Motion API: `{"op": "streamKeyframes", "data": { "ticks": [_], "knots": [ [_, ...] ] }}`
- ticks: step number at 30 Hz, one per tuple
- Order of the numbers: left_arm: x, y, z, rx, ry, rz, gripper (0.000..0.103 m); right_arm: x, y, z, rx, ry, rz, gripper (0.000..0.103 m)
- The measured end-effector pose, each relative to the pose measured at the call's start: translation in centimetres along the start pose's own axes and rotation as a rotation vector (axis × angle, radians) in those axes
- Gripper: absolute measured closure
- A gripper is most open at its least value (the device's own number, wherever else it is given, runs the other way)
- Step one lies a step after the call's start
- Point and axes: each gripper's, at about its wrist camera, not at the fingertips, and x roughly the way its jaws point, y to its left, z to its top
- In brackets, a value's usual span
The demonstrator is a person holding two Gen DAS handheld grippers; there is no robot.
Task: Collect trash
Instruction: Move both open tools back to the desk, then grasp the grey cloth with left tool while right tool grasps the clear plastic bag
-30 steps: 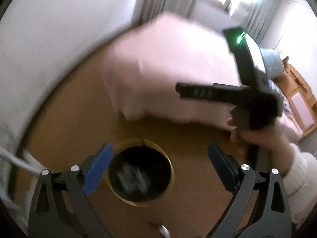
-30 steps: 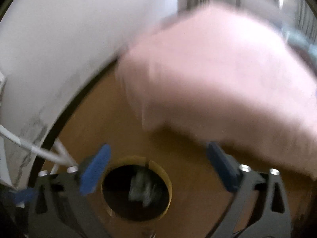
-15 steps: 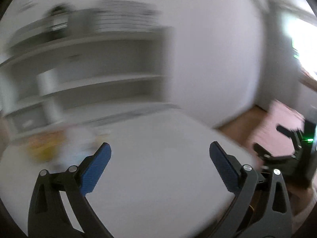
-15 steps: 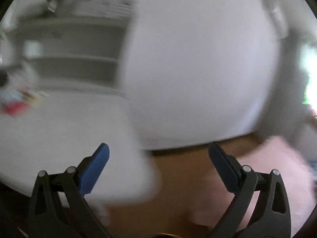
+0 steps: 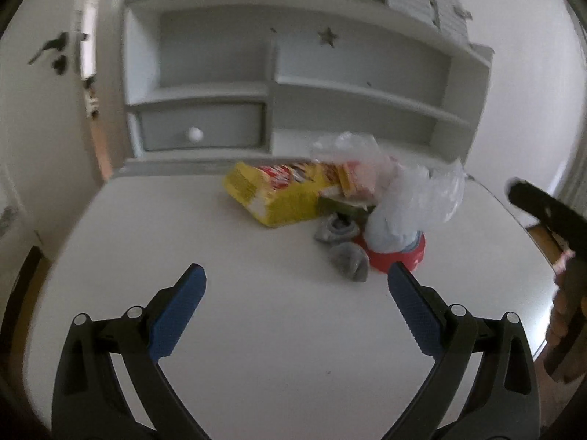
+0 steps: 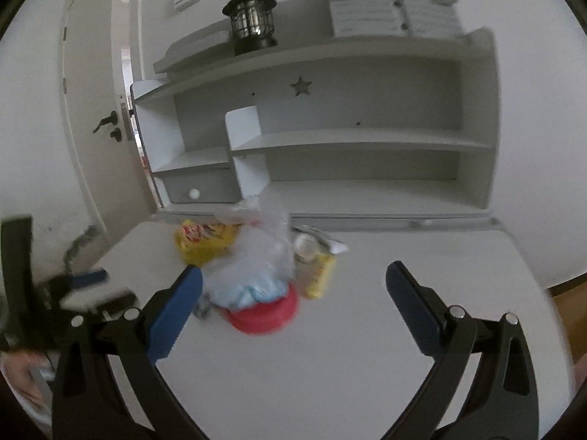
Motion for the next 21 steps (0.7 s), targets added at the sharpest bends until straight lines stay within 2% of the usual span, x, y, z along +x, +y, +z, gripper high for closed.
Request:
{"op": "streamKeyframes", "data": {
  "ticks": [6, 11, 13, 15, 17, 18, 19, 21],
  "knots": [
    [6.1, -2.3, 1.2, 0.058, 0.130, -0.019, 0.007, 4.2, 0.6, 0.7, 0.100, 0.079, 0.078, 0.006],
    [8.4, -2.9, 1.9, 0.065, 0.163, -0.048, 0.007, 7.4, 1.0, 1.5, 0.163, 0.133, 0.138, 0.006],
    [9.5, -2.8, 2.1, 0.056, 0.189, -0.055, 0.007, 8.5, 1.2, 2.0, 0.145, 0.135, 0.119, 0.006],
    [10.1, -2.7, 2.1, 0.034, 0.212, -0.061, 0.007, 9.7, 1.3, 1.8, 0.133, 0.146, 0.093, 0.015],
    [10.6, -2.5, 1.9, 0.006, 0.246, -0.084, 0.007, 10.7, 1.1, 1.1, 0.154, 0.183, 0.109, 0.049],
    [10.6, -2.4, 1.9, 0.002, 0.237, -0.085, 0.019, 11.0, 0.9, 0.8, 0.163, 0.196, 0.117, 0.056],
    [10.5, -2.4, 2.1, -0.004, 0.228, -0.085, 0.029, 11.2, 0.6, 0.3, 0.179, 0.199, 0.135, 0.068],
    [10.3, -2.4, 2.2, -0.013, 0.219, -0.080, 0.073, 10.9, 0.2, 0.1, 0.199, 0.180, 0.148, 0.074]
  ]
}}
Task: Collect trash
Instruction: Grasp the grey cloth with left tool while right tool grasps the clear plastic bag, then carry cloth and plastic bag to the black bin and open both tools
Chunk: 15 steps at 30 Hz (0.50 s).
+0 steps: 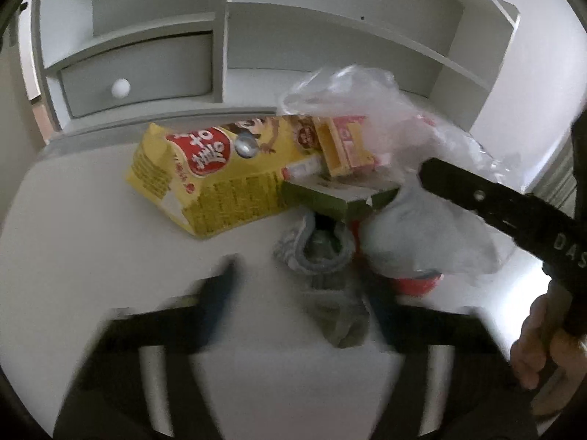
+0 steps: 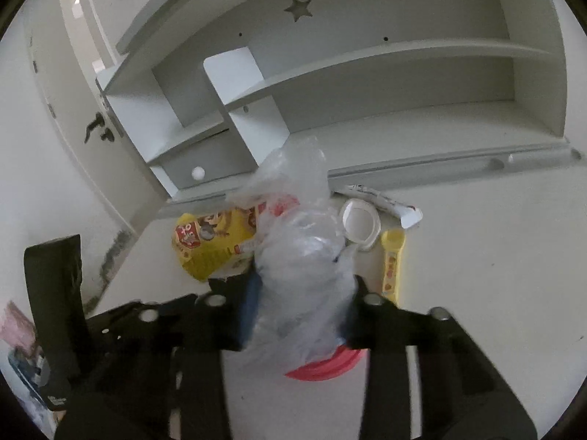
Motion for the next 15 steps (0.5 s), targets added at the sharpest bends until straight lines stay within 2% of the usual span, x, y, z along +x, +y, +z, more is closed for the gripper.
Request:
{"op": "streamKeyframes", "data": {
  "ticks": [1, 2, 4, 7, 9, 15],
  "knots": [
    [0.0, 0.1, -0.1, -0.009, 0.002, -0.030, 0.083, -0.5, 0.0, 0.0, -0.003, -0.025, 0.000, 0.076],
    [-0.1, 0.3, -0.2, -0.029, 0.001, -0.059, 0.084, -1.0, 0.0, 0.1, -0.009, -0.046, -0.009, 0.078],
    [-0.7, 0.5, -0.3, -0.042, -0.041, -0.063, 0.084, -2.4, 0.2, 0.3, -0.029, -0.105, -0.026, 0.079],
    [-3.0, 0.2, -0.8, -0.027, -0.137, -0.008, 0.085, -4.4, 0.3, 0.5, -0.053, -0.177, -0.049, 0.080],
    [-4.4, 0.4, -1.0, -0.052, -0.172, -0.019, 0.085, -5.6, 0.5, 0.7, -0.071, -0.210, -0.065, 0.080],
    [-8.1, 0.8, -0.7, -0.083, -0.259, 0.004, 0.085, -7.3, 0.6, 0.7, -0.079, -0.228, -0.074, 0.080]
  ]
}}
